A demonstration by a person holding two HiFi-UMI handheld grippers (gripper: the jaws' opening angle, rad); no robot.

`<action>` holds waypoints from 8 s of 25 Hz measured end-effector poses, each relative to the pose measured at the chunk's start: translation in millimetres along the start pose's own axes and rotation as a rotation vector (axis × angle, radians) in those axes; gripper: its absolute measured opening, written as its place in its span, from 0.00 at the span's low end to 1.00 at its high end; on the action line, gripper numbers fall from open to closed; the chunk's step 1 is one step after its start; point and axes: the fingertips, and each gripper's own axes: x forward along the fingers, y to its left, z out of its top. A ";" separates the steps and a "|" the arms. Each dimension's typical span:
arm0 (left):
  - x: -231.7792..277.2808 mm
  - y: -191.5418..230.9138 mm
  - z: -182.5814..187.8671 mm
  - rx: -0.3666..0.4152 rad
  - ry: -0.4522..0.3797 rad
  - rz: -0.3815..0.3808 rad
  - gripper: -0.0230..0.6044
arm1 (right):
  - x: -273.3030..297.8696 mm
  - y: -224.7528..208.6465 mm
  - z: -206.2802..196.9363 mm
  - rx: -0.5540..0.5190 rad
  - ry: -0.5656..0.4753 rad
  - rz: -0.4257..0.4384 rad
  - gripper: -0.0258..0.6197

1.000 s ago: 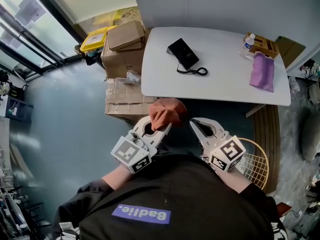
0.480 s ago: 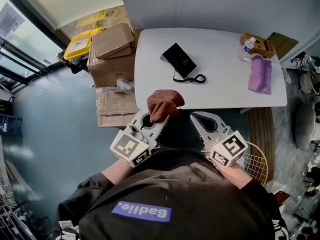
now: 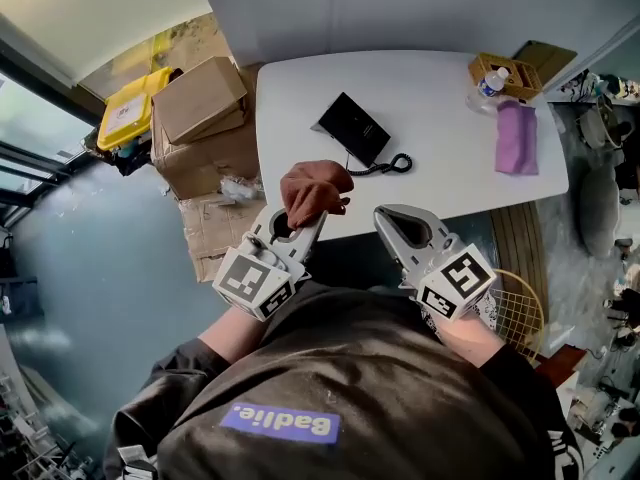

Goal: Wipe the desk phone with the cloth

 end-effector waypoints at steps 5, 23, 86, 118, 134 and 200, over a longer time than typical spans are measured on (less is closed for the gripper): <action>18.1 25.7 -9.4 -0.005 0.022 0.044 0.10 | 12.0 -18.8 -1.9 0.013 0.016 0.019 0.08; 116.5 91.9 -77.5 0.007 0.140 0.319 0.10 | 18.5 -139.4 -13.2 0.046 0.064 0.174 0.08; 233.5 140.7 -221.1 -0.188 0.424 0.438 0.10 | -11.1 -249.4 -50.2 0.146 0.137 0.164 0.08; 264.3 174.6 -187.5 -0.192 0.385 0.500 0.10 | -26.3 -270.1 -41.1 0.142 0.122 0.172 0.08; 274.4 84.4 -238.3 -0.252 0.444 0.344 0.10 | -42.9 -254.5 -62.8 0.169 0.131 0.150 0.08; -4.5 -134.1 -14.0 -0.058 0.001 0.049 0.10 | -93.6 32.6 -33.9 -0.040 0.035 0.197 0.08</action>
